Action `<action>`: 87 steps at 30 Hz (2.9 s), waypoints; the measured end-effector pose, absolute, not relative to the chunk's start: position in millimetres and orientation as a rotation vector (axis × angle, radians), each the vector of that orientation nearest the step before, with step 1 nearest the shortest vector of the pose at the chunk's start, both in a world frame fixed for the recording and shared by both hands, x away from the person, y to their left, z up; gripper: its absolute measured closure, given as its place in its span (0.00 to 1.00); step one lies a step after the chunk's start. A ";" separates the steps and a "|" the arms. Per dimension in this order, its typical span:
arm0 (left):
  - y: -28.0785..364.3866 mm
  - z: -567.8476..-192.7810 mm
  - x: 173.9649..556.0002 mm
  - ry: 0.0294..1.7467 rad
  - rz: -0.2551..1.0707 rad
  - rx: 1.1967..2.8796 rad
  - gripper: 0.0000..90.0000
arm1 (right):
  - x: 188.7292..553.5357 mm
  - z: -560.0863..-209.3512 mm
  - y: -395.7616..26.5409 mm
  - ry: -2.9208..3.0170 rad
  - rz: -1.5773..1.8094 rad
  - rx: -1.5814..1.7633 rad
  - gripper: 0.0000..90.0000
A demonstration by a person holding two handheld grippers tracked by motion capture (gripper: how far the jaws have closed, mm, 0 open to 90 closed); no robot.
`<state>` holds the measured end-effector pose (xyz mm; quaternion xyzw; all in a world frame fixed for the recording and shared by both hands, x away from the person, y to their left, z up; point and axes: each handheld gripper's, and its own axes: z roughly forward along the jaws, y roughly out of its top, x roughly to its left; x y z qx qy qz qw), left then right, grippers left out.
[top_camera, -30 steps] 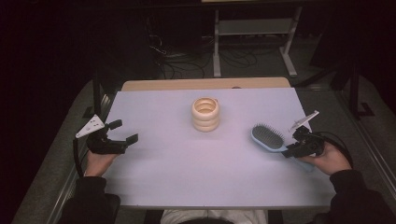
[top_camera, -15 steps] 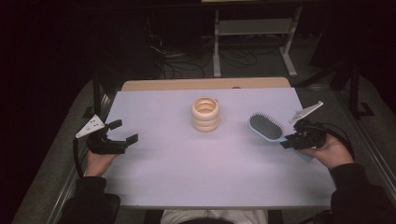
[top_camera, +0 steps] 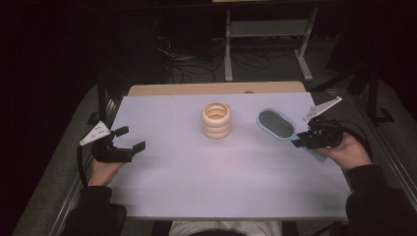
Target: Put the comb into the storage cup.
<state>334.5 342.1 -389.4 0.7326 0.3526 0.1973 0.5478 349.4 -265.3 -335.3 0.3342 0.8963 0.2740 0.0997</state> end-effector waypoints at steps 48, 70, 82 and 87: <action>318.6 -373.4 339.1 0.782 0.441 1.751 0.00 | 377.2 -275.8 -199.5 2.609 0.896 0.829 0.76; 272.4 -346.0 363.8 0.686 0.365 1.825 0.00 | 386.3 -255.8 -161.3 2.596 0.945 0.744 0.76; 254.5 -320.6 381.2 0.674 0.366 1.819 0.00 | 393.3 -254.3 -147.5 2.587 0.965 0.722 0.76; 246.9 -314.3 387.0 0.670 0.336 1.790 0.00 | 396.1 -255.5 -142.5 2.589 0.974 0.709 0.76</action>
